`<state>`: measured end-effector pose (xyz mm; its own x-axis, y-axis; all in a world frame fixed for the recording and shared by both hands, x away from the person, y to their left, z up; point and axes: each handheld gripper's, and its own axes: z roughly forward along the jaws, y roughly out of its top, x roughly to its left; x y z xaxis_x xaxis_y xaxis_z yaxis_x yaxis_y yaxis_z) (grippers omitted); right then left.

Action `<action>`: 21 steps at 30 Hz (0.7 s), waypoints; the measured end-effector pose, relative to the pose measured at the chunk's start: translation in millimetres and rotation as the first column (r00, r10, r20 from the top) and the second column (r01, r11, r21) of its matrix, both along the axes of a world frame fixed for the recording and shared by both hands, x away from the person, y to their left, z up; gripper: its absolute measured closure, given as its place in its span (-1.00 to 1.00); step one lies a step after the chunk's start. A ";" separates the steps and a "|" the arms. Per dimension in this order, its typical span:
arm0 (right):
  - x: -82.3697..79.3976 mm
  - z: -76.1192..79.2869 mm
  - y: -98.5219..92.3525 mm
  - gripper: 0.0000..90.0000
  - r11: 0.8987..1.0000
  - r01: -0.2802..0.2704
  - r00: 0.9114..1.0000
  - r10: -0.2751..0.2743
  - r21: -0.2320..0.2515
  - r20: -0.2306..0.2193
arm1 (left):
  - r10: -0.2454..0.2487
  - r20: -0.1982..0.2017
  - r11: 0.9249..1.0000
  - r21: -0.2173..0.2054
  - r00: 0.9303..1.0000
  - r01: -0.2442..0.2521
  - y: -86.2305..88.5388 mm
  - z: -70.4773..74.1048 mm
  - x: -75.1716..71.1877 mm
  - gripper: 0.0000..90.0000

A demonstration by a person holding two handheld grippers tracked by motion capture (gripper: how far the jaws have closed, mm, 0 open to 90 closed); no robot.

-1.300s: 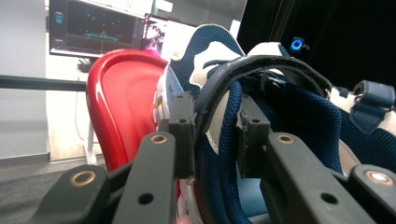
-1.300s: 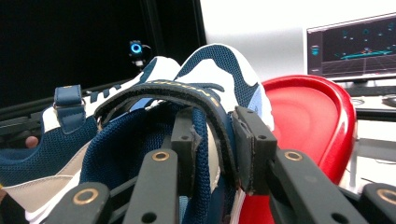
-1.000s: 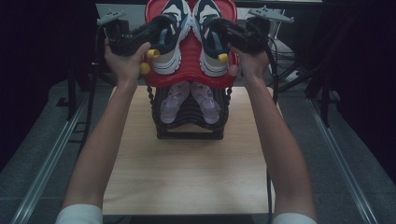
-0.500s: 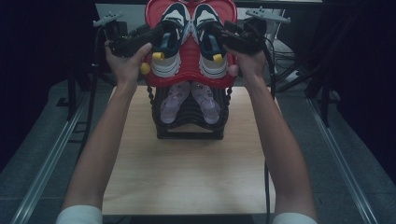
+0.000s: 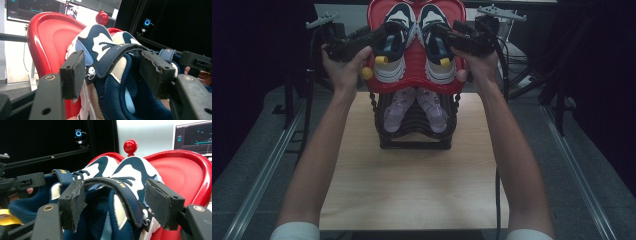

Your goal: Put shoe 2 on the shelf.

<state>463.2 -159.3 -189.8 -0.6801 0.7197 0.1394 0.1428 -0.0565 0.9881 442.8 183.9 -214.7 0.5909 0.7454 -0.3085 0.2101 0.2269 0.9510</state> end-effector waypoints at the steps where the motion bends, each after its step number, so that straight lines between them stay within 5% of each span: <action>1: -1.5 0.4 -0.4 -0.27 1.000 -0.001 1.000 0.001 0.003 0.004 | 0.000 -0.001 1.000 -0.004 1.000 0.000 1.5 -0.4 -0.9 -0.16; 21: -23.0 -19.6 -38.3 -0.18 0.990 -0.021 0.999 0.017 0.140 0.032 | 0.002 -0.006 0.998 -0.056 1.000 -0.002 39.5 -16.5 -38.1 -0.14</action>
